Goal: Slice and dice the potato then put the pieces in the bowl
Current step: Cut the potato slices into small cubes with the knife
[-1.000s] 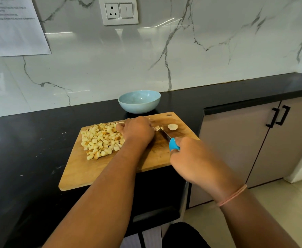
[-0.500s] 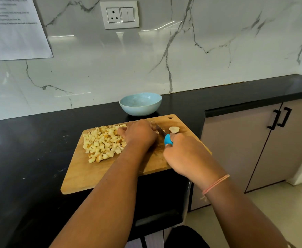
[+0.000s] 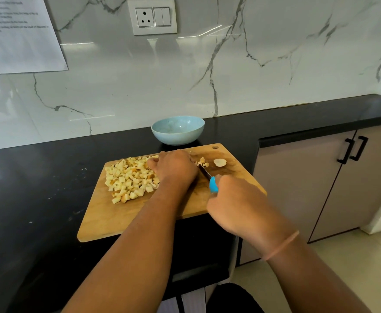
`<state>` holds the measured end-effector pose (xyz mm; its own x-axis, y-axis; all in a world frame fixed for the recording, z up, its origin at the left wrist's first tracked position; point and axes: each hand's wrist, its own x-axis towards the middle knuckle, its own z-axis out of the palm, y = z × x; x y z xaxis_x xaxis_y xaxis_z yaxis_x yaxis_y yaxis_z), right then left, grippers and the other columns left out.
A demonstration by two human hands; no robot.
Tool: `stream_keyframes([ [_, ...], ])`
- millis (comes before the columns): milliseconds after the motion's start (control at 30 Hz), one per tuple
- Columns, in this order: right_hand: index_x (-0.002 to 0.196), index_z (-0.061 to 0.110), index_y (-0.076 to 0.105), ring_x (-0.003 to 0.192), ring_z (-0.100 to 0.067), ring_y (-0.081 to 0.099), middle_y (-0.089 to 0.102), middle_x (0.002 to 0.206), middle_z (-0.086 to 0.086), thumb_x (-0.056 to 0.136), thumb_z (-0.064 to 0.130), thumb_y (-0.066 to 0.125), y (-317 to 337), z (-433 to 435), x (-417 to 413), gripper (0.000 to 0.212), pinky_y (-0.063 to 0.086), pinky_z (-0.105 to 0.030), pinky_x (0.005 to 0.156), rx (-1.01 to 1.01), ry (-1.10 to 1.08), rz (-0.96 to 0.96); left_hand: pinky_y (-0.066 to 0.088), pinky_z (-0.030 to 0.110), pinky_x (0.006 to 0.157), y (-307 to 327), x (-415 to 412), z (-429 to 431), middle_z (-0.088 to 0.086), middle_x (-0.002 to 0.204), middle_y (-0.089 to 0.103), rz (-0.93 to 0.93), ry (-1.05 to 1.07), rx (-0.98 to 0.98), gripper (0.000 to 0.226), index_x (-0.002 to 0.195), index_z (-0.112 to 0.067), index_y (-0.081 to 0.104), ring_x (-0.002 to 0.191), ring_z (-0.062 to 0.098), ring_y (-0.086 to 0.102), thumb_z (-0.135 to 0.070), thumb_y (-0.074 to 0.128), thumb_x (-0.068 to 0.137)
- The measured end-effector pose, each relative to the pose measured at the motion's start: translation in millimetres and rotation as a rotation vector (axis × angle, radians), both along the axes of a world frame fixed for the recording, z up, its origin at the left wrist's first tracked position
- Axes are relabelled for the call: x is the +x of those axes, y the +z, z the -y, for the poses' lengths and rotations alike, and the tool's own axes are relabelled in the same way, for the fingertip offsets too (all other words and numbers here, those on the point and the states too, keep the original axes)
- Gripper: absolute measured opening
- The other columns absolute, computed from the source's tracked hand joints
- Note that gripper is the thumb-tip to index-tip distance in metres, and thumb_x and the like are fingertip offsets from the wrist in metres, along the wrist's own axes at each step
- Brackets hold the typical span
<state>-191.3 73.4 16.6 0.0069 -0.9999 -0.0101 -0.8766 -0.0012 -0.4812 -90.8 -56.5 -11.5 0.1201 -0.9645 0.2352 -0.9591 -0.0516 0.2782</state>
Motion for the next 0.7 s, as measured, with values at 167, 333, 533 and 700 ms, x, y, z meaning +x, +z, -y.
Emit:
stream_keyframes([
  [167,0.129,0.02,0.05,0.085,-0.015,0.054,0.048,0.083,0.006,0.093,0.024,0.044,6,2,-17,0.037,0.051,-0.034,0.081,-0.029,-0.053,0.036,0.022,0.046,0.103,1,6,-1,-0.007,0.105,0.064,-0.064,0.007,-0.036,0.013,0.088,-0.033,0.068,0.119,0.022,0.044,-0.031,0.056,0.092],
  [333,0.126,0.018,0.051,0.09,-0.02,0.057,0.05,0.086,0.003,0.092,0.023,0.043,2,13,-17,0.035,0.052,-0.037,0.083,-0.05,-0.116,0.012,0.022,0.042,0.095,1,10,2,-0.009,0.091,0.067,-0.167,0.012,-0.098,0.024,0.081,-0.035,0.06,0.104,0.017,0.054,-0.013,0.054,0.087],
  [533,0.141,0.023,0.04,0.095,-0.02,0.059,0.057,0.104,-0.001,0.096,0.031,0.043,-3,9,14,0.045,0.051,-0.034,0.081,-0.065,0.083,-0.056,0.024,0.042,0.095,6,19,1,-0.008,0.105,0.067,-0.172,0.058,-0.184,0.033,0.104,-0.034,0.068,0.107,0.018,0.052,-0.01,0.049,0.091],
  [700,0.143,0.026,0.037,0.09,-0.017,0.059,0.055,0.098,0.003,0.097,0.031,0.042,-2,6,5,0.046,0.052,-0.033,0.079,-0.09,0.049,0.004,0.024,0.041,0.095,8,21,1,-0.006,0.107,0.066,-0.191,0.073,-0.193,0.031,0.105,-0.033,0.068,0.109,0.019,0.051,-0.012,0.05,0.092],
])
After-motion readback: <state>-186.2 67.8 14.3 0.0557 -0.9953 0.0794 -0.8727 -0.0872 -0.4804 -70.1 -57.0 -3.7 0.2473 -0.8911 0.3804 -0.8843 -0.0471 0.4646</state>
